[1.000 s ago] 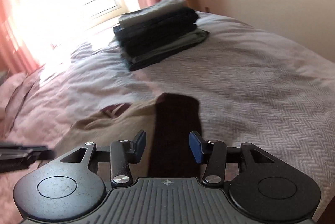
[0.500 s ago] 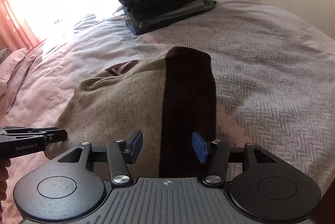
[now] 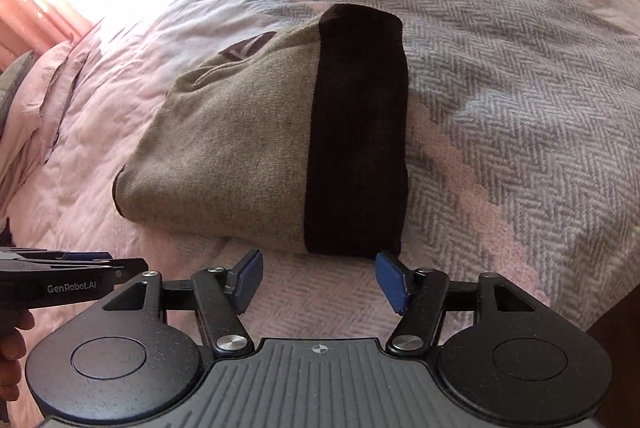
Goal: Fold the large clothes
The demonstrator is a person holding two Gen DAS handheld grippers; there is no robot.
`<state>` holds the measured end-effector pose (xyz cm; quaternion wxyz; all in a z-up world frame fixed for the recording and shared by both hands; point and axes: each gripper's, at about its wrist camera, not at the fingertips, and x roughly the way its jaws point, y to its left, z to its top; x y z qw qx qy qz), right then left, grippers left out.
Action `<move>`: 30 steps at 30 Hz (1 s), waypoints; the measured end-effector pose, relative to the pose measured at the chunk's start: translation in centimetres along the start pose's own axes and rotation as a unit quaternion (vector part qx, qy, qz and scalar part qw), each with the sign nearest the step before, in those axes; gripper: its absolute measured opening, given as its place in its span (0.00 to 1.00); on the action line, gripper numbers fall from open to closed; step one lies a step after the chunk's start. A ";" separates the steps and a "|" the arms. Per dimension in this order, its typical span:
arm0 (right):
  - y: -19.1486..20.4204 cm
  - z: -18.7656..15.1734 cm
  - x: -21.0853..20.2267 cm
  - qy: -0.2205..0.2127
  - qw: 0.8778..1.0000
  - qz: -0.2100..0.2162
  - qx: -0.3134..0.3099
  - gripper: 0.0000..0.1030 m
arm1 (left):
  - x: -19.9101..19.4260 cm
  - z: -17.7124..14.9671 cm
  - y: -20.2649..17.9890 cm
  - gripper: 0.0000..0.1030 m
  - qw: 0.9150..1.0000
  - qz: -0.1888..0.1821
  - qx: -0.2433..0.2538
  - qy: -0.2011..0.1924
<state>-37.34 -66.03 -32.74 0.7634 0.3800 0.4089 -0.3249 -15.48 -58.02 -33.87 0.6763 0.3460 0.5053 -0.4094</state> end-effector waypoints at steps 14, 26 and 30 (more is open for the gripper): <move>-6.5 4.2 0.0 -0.086 0.991 0.061 0.086 0.62 | 1.4 5.1 10.3 0.74 0.984 -0.122 -0.055 -0.117; -13.4 7.1 9.1 -0.048 0.944 0.231 0.230 0.68 | 13.7 10.5 14.4 0.79 0.919 -0.376 -0.114 -0.043; -13.5 7.5 10.6 -0.042 0.935 0.264 0.235 0.59 | 14.2 10.4 13.4 0.65 0.913 -0.391 -0.102 -0.044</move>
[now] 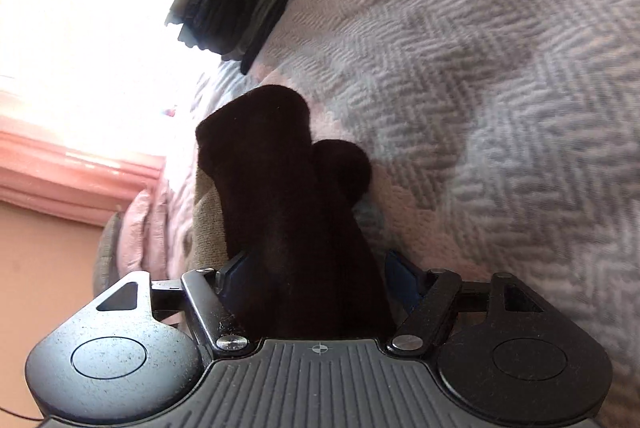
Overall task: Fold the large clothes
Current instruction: 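Grasp the folded sweater with both grippers and lift it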
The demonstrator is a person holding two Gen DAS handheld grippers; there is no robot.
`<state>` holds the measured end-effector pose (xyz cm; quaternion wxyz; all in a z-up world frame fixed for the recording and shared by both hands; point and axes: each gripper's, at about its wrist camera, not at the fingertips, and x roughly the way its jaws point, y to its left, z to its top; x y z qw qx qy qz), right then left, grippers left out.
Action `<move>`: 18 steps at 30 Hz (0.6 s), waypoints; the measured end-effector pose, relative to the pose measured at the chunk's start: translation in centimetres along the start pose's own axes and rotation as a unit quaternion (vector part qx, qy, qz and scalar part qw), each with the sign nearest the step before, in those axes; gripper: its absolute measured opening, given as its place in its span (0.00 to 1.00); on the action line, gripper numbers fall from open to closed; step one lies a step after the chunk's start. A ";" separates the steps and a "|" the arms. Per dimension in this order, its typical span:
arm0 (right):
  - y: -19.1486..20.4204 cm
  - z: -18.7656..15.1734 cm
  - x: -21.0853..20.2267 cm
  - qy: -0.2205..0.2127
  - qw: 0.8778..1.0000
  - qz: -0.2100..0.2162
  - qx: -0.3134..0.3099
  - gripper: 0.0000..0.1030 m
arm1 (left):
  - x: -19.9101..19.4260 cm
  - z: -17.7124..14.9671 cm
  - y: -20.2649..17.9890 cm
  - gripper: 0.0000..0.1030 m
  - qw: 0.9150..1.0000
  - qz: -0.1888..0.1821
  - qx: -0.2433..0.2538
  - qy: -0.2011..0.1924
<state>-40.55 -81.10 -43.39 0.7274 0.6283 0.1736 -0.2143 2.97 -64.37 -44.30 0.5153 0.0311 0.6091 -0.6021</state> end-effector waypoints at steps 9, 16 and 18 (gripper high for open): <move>2.7 0.7 0.3 0.013 0.999 0.005 -0.043 0.17 | -0.7 -1.3 -3.1 0.18 0.999 0.034 0.017 -0.032; 5.9 4.2 -0.1 0.058 0.995 0.009 -0.075 0.15 | -3.3 -2.8 -8.6 0.17 0.991 0.091 -0.022 -0.093; 7.5 6.2 -0.5 0.076 0.992 0.026 -0.098 0.14 | -4.2 -2.7 -10.5 0.17 0.987 0.103 -0.035 -0.117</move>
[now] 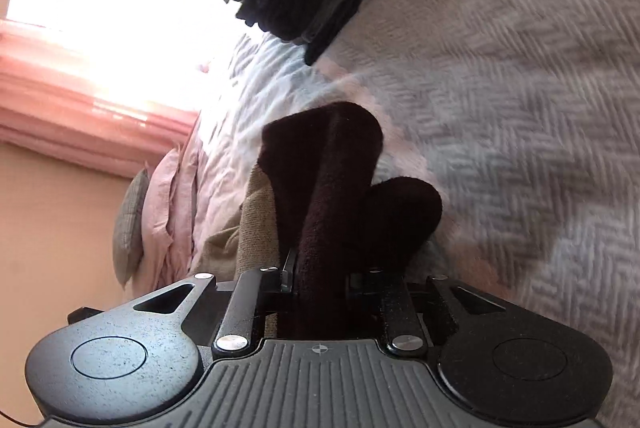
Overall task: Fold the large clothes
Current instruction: 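Grasp the folded sweater with both grippers and lift it, then carry the sweater with both grippers and lower it onto the clothes stack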
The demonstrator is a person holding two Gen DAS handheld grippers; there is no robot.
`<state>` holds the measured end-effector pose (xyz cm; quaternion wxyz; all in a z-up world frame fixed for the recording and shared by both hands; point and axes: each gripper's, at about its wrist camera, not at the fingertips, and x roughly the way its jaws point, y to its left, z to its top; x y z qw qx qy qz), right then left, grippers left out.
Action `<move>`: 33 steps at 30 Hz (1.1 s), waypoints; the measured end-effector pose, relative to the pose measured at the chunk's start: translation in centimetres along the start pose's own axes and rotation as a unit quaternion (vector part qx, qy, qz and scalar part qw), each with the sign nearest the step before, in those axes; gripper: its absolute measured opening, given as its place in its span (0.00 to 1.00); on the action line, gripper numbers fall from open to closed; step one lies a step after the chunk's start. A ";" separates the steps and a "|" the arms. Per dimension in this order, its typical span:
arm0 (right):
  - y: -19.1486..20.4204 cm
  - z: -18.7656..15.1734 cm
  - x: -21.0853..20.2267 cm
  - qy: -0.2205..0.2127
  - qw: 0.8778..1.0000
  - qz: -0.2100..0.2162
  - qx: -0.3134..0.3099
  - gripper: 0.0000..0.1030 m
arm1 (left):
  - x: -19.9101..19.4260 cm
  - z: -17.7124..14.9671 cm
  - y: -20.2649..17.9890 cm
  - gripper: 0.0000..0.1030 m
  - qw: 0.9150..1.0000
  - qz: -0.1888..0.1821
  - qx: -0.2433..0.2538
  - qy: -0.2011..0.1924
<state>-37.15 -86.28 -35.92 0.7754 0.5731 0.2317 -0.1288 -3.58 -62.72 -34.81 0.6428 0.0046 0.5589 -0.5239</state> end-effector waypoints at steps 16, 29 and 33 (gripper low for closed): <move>13.7 32.2 -3.1 -0.060 0.979 0.073 -0.181 0.14 | 3.4 23.9 -18.6 0.17 0.975 -0.065 0.020 -0.212; 8.1 48.8 8.2 -0.036 0.982 0.013 -0.184 0.17 | 19.3 36.2 -16.8 0.18 0.973 -0.023 0.007 -0.227; 3.1 48.0 10.7 -0.047 0.989 -0.051 -0.127 0.48 | 23.4 34.1 -12.6 0.36 0.978 0.032 -0.031 -0.203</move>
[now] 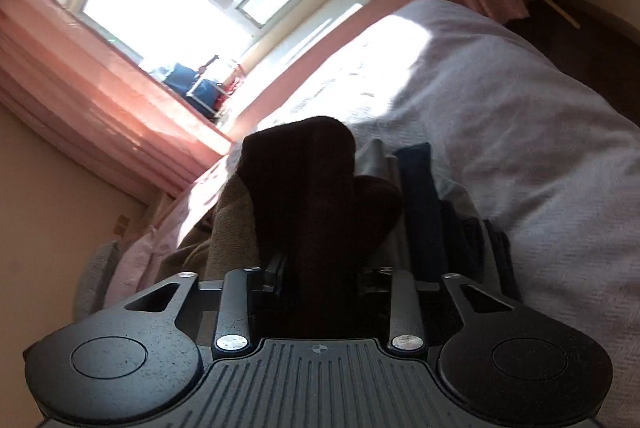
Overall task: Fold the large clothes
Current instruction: 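Carry the sweater with both grippers and lower it onto the clothes stack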
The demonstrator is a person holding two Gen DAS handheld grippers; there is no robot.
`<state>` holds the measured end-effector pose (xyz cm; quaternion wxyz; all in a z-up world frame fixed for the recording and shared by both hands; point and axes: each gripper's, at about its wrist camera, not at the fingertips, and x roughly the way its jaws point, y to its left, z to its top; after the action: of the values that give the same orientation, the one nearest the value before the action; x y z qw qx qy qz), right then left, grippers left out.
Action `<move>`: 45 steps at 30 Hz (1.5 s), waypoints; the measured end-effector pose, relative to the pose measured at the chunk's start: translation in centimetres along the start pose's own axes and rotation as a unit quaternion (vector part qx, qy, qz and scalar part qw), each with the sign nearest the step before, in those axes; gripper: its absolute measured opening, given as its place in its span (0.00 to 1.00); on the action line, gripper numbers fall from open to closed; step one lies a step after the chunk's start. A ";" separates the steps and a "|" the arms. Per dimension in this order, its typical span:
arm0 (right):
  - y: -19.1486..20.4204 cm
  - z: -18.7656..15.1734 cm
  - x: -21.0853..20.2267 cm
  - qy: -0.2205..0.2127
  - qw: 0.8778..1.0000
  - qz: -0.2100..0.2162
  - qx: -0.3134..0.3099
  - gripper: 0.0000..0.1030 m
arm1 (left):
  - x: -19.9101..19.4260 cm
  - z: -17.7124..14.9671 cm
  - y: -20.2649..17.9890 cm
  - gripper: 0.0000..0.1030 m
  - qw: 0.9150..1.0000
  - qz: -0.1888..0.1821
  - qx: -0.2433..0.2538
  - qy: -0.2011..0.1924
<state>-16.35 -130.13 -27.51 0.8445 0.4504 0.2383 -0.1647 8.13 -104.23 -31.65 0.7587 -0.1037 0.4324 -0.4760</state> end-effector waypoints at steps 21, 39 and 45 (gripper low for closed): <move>3.3 -3.4 5.1 -0.114 0.929 -0.201 -0.289 0.49 | 3.8 -0.7 -11.5 0.29 0.957 0.116 0.264 -0.045; 6.5 -8.2 -3.3 -0.125 0.936 -0.126 -0.304 0.47 | -4.5 -3.8 -11.7 0.28 0.962 0.153 0.220 -0.054; 5.1 -7.5 0.0 -0.057 0.949 -0.149 -0.272 0.48 | -3.7 -3.7 -12.5 0.31 0.959 0.186 0.214 -0.007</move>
<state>-15.69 -121.11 -27.63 0.9128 0.1531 0.2901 -0.2434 -3.23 -106.86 -24.75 0.8414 0.1401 0.3263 -0.4073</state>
